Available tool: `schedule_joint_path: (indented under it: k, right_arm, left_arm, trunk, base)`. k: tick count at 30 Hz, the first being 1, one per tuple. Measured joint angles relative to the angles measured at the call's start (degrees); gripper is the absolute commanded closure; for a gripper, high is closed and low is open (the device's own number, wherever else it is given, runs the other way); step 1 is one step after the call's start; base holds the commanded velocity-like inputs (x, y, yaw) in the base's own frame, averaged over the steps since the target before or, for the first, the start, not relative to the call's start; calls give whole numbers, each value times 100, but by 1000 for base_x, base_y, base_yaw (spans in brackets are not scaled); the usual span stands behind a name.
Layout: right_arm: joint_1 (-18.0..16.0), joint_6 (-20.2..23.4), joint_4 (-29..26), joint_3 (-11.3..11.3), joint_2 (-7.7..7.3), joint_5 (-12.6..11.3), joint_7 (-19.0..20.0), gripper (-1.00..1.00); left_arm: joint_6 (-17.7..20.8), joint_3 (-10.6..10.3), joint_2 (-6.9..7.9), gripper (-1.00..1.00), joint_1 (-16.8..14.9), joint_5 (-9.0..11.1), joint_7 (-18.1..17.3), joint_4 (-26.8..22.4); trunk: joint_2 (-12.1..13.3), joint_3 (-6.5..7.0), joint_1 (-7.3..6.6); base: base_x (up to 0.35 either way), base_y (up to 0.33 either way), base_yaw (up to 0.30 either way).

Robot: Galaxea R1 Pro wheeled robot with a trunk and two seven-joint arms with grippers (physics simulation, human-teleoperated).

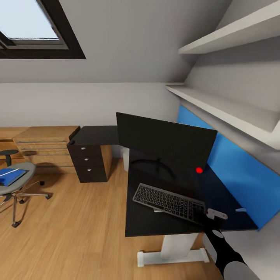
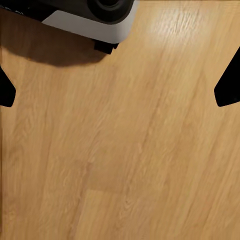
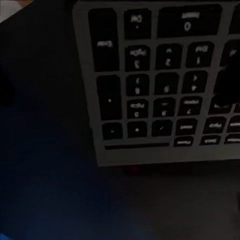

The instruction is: In the bedroom, organize the workspace by keeping the computer under the desk, ensuring the monitor is on the desk, placing the keyboard on the desk next to the monitor, placing the mouse on the desk next to the keyboard, moving the folder from the swivel chair onto the desk next to the mouse, stacking the notebook on top of the folder with the pen on top of the notebook, and positioning the swivel chair next to the desk.

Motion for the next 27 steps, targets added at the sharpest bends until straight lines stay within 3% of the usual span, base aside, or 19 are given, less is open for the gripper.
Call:
schedule_joint_path:
  k: [10,16,21,27]
  right_arm:
    - [-2,11,6,-11,-142,-8,0,-100]
    - [0,23,20,-11,-190,-26,10,-100]
    - [-1,48,27,-10,-185,-219,152,-100]
    - [-2,348,35,-6,-184,-625,265,-100]
  left_arm:
    - [9,29,119,-100,-1,29,-4,4]
    - [-10,38,201,-100,-3,201,-27,-32]
    - [-14,239,228,-100,-1,278,-36,-185]
    - [-22,541,252,-100,-1,294,-53,-242]
  trunk:
    - [0,0,0]
    - [0,0,2]
    - [1,0,3]
    - [1,0,3]
  base:
    - [320,-144,0]
    - [201,-79,0]
    - [28,-11,0]
    - [5,-2,0]
